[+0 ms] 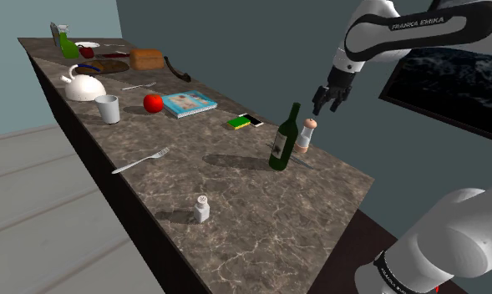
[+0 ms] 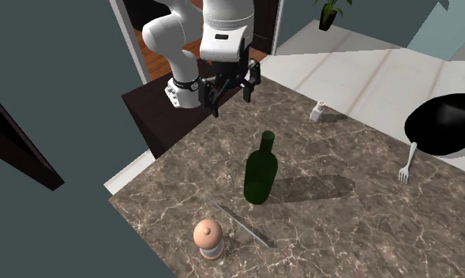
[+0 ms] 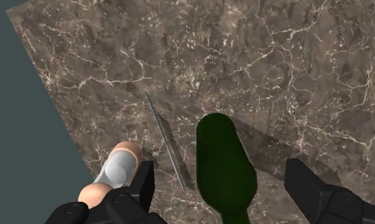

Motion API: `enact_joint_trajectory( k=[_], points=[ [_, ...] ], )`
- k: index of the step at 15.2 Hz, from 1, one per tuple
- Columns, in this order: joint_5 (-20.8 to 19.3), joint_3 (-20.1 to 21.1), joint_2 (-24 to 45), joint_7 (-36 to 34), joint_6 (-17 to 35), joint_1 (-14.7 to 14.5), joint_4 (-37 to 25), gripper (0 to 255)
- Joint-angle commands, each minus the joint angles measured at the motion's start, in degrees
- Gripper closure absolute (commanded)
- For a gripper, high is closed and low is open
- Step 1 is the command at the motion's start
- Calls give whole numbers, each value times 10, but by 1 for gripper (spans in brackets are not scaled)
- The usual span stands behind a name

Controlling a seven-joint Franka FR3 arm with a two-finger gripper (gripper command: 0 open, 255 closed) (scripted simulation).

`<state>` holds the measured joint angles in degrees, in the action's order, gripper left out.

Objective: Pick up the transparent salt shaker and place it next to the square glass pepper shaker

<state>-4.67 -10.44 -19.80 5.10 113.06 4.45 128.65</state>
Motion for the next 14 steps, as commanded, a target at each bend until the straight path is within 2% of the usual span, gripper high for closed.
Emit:
enact_joint_trajectory(
  k=[1,8,14],
  points=[
    [1,-14,46,17,24,4,-22,0],
    [23,-50,189,77,72,21,-113,0],
    [58,-66,318,127,88,47,-220,0]
  ],
)
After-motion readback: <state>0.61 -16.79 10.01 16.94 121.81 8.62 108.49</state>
